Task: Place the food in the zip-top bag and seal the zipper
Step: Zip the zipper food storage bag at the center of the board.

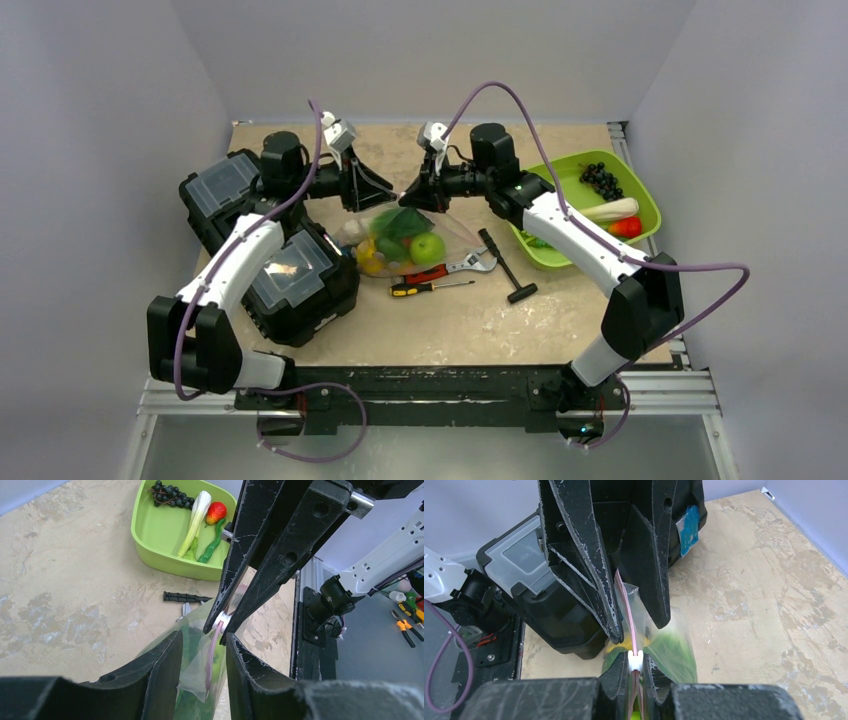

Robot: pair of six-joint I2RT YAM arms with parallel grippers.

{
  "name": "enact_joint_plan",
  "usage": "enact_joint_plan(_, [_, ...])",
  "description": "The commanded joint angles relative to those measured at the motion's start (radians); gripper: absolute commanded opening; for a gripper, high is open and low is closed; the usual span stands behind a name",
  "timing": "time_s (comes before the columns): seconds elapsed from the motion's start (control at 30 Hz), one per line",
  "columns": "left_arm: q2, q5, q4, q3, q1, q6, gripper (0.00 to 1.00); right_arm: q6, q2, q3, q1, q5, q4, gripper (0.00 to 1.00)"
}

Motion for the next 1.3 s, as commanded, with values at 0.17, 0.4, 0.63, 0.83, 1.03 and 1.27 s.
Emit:
enact_joint_plan(0.17, [-0.005, 0.044, 0.005, 0.051, -0.015, 0.037, 0.22, -0.011, 0.006, 0.056, 0.003, -0.029, 0.016, 0.0])
enact_joint_plan(0.4, [-0.057, -0.122, -0.08, 0.054, -0.016, 0.1, 0.0, -0.004, 0.005, 0.048, 0.004, 0.014, 0.027, 0.0])
enact_joint_plan(0.63, [-0.22, -0.706, -0.102, -0.034, -0.016, 0.033, 0.0, 0.141, -0.041, -0.04, 0.037, 0.303, 0.113, 0.0])
enact_joint_plan(0.83, [-0.282, -0.916, -0.067, -0.081, -0.013, 0.057, 0.0, 0.198, -0.082, -0.087, 0.05, 0.471, 0.14, 0.0])
enact_joint_plan(1.03, [-0.334, -0.998, -0.027, -0.123, 0.034, 0.039, 0.0, 0.196, -0.158, -0.142, 0.049, 0.488, 0.129, 0.0])
enact_joint_plan(1.27, [-0.335, -1.009, -0.035, -0.126, 0.089, 0.022, 0.0, 0.172, -0.259, -0.227, 0.048, 0.552, 0.082, 0.0])
